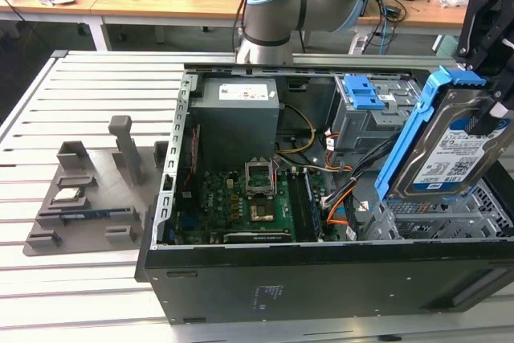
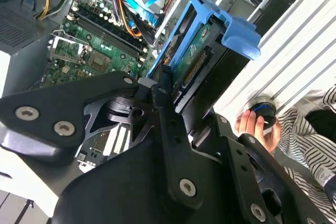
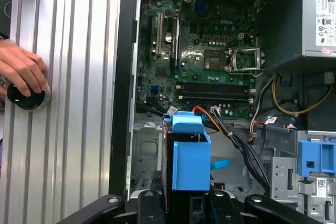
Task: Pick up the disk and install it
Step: 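Pick up the disk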
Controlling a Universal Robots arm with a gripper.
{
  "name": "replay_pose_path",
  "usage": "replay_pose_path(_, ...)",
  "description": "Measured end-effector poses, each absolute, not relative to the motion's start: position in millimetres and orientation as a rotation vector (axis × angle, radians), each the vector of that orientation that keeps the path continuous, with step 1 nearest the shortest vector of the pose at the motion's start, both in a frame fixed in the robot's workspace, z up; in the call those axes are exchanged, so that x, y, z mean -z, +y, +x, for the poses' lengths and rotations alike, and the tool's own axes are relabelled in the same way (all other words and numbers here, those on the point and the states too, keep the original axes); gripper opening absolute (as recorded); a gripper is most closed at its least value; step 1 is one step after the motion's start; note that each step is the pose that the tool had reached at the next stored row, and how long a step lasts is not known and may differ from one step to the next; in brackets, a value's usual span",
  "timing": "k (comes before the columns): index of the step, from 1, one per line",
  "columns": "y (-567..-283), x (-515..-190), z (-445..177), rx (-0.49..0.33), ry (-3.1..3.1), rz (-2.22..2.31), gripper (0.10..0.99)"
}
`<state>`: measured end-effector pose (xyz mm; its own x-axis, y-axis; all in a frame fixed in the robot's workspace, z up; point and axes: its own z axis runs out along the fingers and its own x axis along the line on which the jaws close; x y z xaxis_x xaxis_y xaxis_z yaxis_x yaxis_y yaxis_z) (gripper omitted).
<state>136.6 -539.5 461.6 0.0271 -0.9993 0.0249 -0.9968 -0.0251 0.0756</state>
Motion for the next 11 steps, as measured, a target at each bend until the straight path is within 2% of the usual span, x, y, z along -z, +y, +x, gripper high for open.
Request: replay_pose_path(11, -534, -456, 156, 0.055, -2.135, 2.192, 0.349)
